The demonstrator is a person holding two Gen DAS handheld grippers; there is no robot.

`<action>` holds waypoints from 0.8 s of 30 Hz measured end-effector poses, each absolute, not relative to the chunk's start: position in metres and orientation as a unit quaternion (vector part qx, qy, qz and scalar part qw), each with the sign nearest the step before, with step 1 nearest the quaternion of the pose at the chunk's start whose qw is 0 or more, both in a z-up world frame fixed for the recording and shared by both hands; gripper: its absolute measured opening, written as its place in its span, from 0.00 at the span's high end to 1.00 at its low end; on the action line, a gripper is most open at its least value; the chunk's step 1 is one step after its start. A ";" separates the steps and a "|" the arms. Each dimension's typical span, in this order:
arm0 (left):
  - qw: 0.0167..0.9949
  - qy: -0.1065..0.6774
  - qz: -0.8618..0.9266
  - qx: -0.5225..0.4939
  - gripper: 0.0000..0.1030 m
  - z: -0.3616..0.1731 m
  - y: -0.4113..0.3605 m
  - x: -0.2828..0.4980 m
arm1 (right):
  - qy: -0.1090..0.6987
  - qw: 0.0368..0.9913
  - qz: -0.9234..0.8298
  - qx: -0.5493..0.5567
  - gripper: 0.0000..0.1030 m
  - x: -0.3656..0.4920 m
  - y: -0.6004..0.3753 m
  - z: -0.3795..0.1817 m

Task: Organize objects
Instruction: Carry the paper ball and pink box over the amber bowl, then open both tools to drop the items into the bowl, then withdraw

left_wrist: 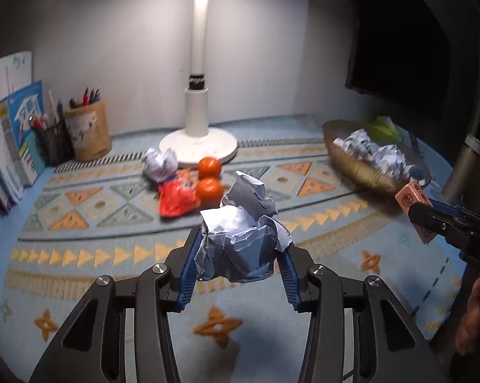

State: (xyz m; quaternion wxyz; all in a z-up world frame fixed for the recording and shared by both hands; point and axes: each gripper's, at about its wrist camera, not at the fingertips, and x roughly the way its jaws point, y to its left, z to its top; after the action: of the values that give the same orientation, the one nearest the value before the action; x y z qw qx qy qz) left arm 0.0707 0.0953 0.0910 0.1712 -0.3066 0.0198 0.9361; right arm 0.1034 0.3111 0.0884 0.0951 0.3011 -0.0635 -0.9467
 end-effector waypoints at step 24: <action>0.317 0.033 0.895 -0.312 0.44 0.112 0.317 -0.063 | -0.184 -0.074 -0.938 0.286 0.58 -0.030 0.506 0.127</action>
State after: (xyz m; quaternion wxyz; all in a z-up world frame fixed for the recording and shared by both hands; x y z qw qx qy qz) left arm -0.0629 0.3171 0.1117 0.3172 -0.3116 0.0326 0.8951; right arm -0.0299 0.5059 0.1266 -0.0736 0.2857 -0.1839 -0.9376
